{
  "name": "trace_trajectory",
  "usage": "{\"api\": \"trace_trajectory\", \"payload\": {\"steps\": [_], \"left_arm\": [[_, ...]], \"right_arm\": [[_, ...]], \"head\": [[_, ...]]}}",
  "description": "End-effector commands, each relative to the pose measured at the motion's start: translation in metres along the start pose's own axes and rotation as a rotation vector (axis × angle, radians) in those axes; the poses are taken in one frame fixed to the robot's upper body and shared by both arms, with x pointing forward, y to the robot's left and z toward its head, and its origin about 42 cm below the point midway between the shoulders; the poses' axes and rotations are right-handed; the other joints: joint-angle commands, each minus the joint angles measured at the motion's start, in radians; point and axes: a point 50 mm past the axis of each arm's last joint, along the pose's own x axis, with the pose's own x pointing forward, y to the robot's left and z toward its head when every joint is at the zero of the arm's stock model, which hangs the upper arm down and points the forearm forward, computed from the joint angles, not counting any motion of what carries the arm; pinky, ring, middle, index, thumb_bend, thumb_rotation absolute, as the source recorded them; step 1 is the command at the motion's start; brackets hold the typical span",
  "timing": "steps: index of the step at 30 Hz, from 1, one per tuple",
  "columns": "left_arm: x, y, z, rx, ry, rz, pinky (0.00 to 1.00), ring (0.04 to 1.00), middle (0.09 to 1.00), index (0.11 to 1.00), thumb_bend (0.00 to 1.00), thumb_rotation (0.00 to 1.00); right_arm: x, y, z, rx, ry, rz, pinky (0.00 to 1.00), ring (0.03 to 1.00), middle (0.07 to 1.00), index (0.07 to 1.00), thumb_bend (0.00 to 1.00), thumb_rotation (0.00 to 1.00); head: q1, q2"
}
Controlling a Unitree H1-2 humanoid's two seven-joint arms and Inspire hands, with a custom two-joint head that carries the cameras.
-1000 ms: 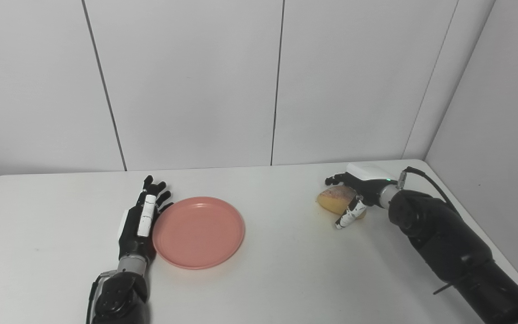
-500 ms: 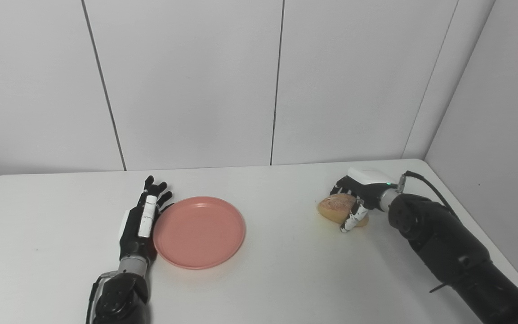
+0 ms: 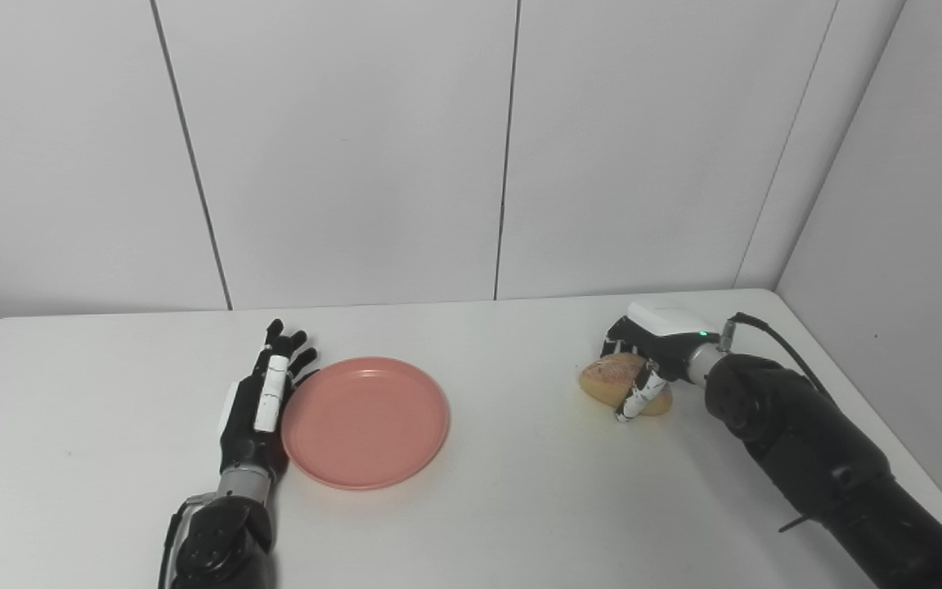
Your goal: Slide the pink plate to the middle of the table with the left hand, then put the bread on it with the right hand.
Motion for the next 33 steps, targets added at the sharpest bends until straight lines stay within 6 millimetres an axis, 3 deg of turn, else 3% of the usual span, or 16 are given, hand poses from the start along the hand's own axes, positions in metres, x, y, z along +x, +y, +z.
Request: {"api": "trace_trajectory", "payload": {"steps": [1, 8, 16, 27, 33], "left_arm": [[-0.032, 0.001, -0.044, -0.025, 0.125, 0.025, 0.80, 0.884, 0.931, 0.965, 0.97, 0.84], [-0.033, 0.002, -0.045, -0.024, 0.126, 0.021, 0.80, 0.885, 0.933, 0.967, 0.96, 0.84], [-0.033, -0.003, -0.046, -0.013, 0.130, 0.017, 0.79, 0.889, 0.931, 0.968, 0.97, 0.85], [-0.035, -0.024, -0.049, -0.034, 0.142, 0.012, 0.79, 0.888, 0.938, 0.965, 0.94, 0.83], [-0.037, -0.036, -0.051, -0.029, 0.141, 0.010, 0.78, 0.886, 0.940, 0.969, 0.91, 0.85]], "right_arm": [[-0.003, -0.035, 0.004, -0.044, -0.051, -0.089, 0.35, 0.422, 0.469, 0.498, 0.53, 0.00], [-0.008, -0.042, 0.009, -0.042, -0.085, -0.097, 0.36, 0.424, 0.480, 0.487, 0.53, 0.00], [-0.020, -0.063, 0.029, -0.063, -0.152, -0.133, 0.37, 0.441, 0.498, 0.472, 0.53, 0.00], [-0.040, -0.086, 0.079, -0.125, -0.344, -0.170, 0.39, 0.464, 0.507, 0.467, 0.53, 0.00], [-0.047, -0.093, 0.110, -0.133, -0.442, -0.178, 0.37, 0.429, 0.478, 0.488, 0.53, 0.00]], "head": [[0.001, 0.001], [0.003, 0.001], [0.048, 0.003], [0.166, -0.013], [0.232, -0.024]]}}
